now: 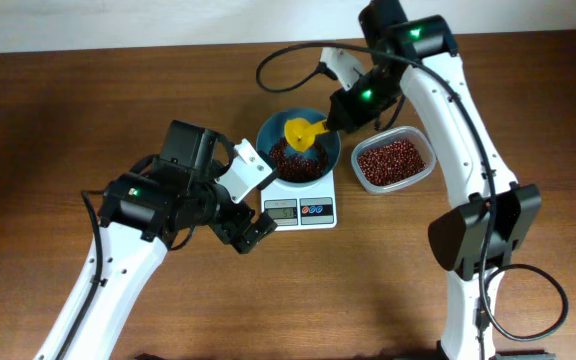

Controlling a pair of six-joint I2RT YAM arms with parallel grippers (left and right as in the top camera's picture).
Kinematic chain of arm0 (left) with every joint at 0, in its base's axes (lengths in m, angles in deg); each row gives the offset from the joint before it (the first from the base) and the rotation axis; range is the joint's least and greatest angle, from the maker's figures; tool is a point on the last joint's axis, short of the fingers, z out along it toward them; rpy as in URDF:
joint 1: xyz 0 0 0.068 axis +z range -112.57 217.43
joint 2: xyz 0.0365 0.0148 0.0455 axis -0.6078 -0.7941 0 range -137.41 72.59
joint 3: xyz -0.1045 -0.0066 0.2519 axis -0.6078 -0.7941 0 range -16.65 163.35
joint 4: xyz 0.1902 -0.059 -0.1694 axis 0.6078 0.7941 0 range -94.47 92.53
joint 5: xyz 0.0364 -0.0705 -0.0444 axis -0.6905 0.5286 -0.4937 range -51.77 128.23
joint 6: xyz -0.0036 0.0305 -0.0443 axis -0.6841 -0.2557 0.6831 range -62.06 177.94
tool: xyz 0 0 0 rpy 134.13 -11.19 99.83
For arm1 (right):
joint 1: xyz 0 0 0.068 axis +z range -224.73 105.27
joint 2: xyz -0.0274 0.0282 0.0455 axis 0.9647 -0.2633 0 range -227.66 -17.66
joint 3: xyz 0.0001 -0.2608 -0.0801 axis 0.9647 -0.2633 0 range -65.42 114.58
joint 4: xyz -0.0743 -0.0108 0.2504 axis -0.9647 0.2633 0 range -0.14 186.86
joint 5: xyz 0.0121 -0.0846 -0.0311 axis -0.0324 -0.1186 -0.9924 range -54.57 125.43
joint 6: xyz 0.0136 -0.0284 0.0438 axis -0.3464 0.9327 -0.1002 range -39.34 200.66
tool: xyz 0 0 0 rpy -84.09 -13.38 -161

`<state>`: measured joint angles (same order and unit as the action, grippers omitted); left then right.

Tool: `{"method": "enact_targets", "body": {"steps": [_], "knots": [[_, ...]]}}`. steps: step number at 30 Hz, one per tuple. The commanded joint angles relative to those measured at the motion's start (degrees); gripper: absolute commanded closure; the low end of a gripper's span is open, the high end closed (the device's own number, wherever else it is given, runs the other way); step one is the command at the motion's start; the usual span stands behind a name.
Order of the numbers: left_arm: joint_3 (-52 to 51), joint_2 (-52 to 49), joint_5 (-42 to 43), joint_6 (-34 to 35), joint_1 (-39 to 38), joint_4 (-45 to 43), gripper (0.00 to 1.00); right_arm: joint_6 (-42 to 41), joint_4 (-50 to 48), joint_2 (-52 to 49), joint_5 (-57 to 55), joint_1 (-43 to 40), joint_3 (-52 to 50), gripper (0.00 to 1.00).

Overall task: Scoop item into bowl and weigh 50g on scale
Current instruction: 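Move the scoop with the right gripper to the bean tub and dip, then carry the filled scoop over the teal bowl and tilt to pour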

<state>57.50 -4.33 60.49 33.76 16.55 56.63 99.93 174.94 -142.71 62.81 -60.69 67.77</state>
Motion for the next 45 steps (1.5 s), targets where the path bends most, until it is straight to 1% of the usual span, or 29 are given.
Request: {"method": "enact_targets", "body": {"steps": [1,4,6,10,12,14,20,28,30,37,38,39,41,45], "knots": [[0.81,0.13,0.76,0.55,-0.11,0.11,0.01,-2.25,-0.02,1.57,3.48,-3.02,4.87,0.96],[0.81,0.13,0.74,0.55,-0.11,0.11,0.01,-4.24,1.22,3.04,0.92,-5.46,6.97,0.96],[0.81,0.13,0.74,0.55,-0.11,0.11,0.01,-8.07,3.43,3.93,-6.56,-6.82,7.21,0.96],[0.81,0.13,0.74,0.57,-0.11,0.11,0.01,-13.07,8.48,4.39,-17.94,-7.43,7.21,0.96],[0.81,0.13,0.74,0.55,-0.11,0.11,0.01,-14.64,10.93,4.39,-21.49,-7.43,7.19,0.96],[0.81,0.13,0.74,0.55,-0.13,0.11,0.01,-17.29,12.26,4.39,-23.93,-7.43,7.19,0.96],[0.81,0.13,0.74,0.55,-0.13,0.11,0.01,-19.65,12.26,4.37,-27.98,-7.37,6.91,0.96],[0.81,0.13,0.74,0.57,-0.11,0.11,0.01,-21.73,12.26,4.37,-29.49,-6.82,6.86,0.96],[0.81,0.13,0.74,0.57,-0.13,0.11,0.01,-23.5,12.26,4.37,-32.04,-5.84,6.86,0.96],[0.81,0.13,0.74,0.55,-0.11,0.11,0.01,-22.53,12.26,4.37,-31.41,-2.8,6.86,0.96],[0.81,0.13,0.74,0.57,-0.11,0.11,0.01,-22.21,12.09,4.37,-28.57,-2.8,6.88,0.96],[0.81,0.13,0.74,0.55,-0.11,0.11,0.01,-19.19,11.91,4.37,-22.53,-2.8,6.88,0.96],[0.81,0.13,0.74,0.55,-0.11,0.11,0.01,-15.54,10.67,4.37,-14.34,-2.78,6.88,0.96],[0.81,0.13,0.74,0.55,-0.11,0.11,0.01,-11.17,7.74,4.37,-6.84,-1.51,6.86,0.96]]}}
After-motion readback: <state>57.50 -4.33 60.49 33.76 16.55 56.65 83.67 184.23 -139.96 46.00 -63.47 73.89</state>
